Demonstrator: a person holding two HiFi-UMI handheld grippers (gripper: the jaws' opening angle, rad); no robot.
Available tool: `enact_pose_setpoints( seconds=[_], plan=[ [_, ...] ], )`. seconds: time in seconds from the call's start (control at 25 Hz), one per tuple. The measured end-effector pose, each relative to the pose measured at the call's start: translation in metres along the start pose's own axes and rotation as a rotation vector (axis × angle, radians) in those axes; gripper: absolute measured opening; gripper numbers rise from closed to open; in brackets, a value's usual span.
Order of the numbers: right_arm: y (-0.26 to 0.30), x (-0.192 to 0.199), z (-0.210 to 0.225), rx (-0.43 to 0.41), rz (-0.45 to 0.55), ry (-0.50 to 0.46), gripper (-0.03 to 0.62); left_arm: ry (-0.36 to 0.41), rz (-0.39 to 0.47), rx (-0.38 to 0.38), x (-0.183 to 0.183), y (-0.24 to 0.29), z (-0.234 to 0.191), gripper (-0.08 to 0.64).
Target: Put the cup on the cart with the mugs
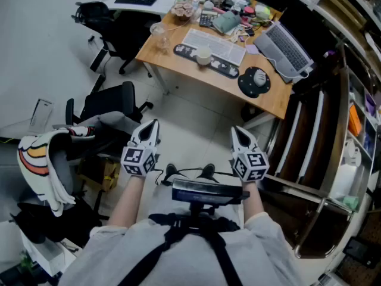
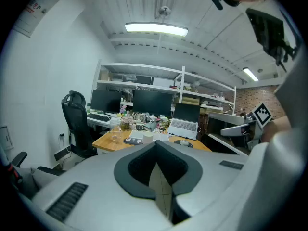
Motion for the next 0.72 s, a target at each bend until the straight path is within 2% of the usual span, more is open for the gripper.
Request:
enact_pose_setpoints(
  seconds=[0.24,0.4,0.72],
  plan=[
    [-0.005,-0.011,0.027,-0.046,-0.008,-0.032,-0.005,-0.001,0.003,-0.009,-0.006,0.028,0.03,0.003],
    [-0.001,-0.016,0.046,-0.039,-0.007,-0.031,-0.003,0.021,0.001,0.014,-0.017,0.053,0.043,0.003],
    [0.037,-0.024,0.068,-0.012,-0.027,-0.013,-0.005,0.045,-0.031,0.069,-0.032,0.127,0.028,0.003]
  ],
)
Point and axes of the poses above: the fingertips, and each gripper's own axes: y forward along the fingers, z to its right, x out of its underside, the point moved 7 cm from there along -y, backward along the fingers, and after that the axes turned 5 degrees about -y, right-handed, at the moved point
